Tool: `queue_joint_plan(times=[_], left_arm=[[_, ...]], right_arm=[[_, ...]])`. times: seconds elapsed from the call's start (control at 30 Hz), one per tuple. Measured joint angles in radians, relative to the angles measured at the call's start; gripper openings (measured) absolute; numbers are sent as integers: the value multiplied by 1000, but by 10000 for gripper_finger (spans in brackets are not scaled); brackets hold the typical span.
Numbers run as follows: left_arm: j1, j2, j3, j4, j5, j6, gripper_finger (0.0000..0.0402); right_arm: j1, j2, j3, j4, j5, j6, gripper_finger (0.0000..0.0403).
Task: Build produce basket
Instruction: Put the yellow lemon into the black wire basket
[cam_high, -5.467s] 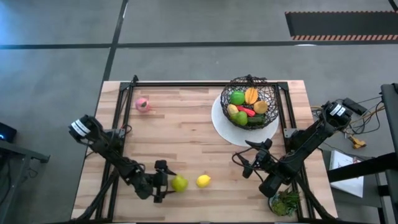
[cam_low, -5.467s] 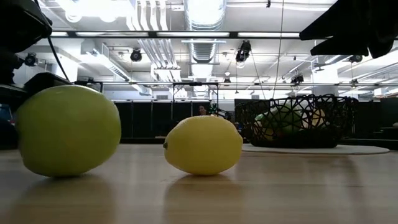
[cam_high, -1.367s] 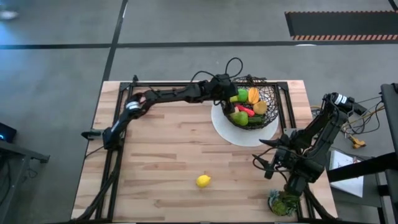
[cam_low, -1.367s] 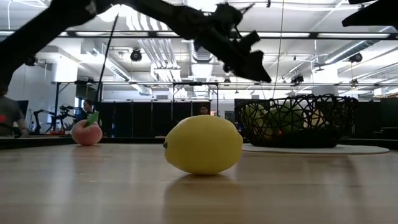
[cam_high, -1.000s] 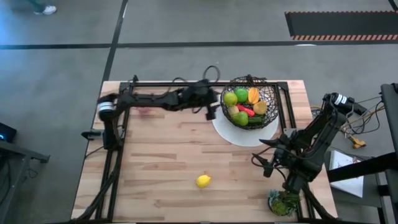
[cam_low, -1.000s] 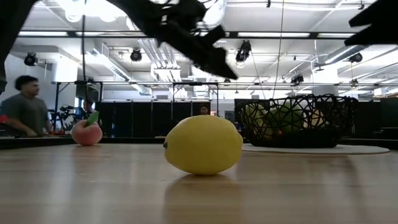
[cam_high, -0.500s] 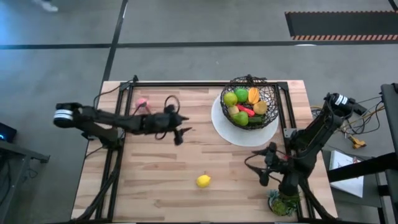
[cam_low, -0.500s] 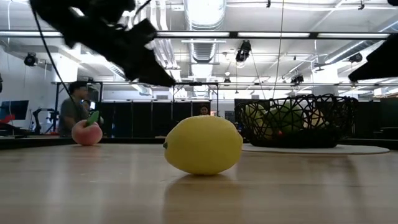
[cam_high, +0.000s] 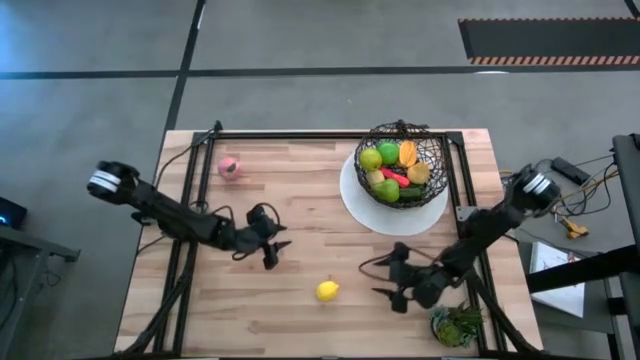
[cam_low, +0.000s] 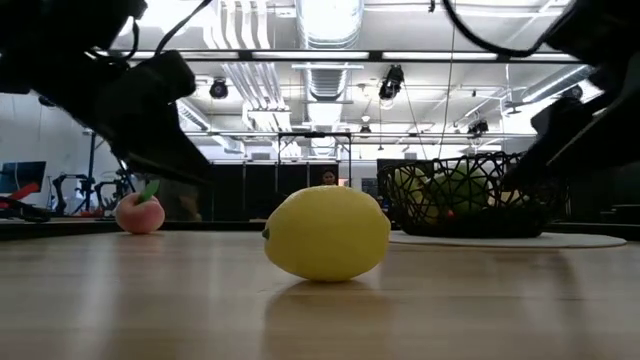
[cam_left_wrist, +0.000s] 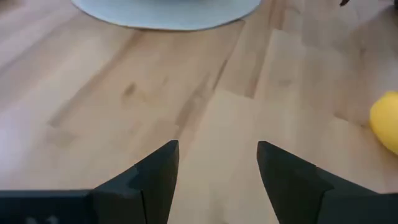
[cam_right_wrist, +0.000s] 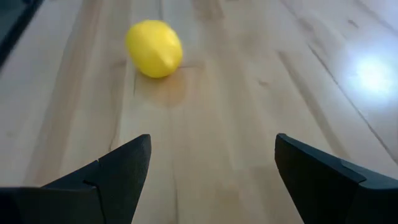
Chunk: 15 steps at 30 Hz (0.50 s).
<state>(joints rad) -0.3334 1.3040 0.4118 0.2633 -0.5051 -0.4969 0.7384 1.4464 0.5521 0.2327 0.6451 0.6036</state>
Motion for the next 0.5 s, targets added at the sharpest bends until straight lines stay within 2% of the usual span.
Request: queue_joint_plan(times=[0.3, 0.5], left_arm=[[-85, 158, 0, 221, -2, -49, 202], [-116, 265, 19, 346, -2, -62, 202]], right_arm=[[-95, 312, 207, 88, -129, -182, 325], [-178, 439, 267, 267, -248, -296, 325]])
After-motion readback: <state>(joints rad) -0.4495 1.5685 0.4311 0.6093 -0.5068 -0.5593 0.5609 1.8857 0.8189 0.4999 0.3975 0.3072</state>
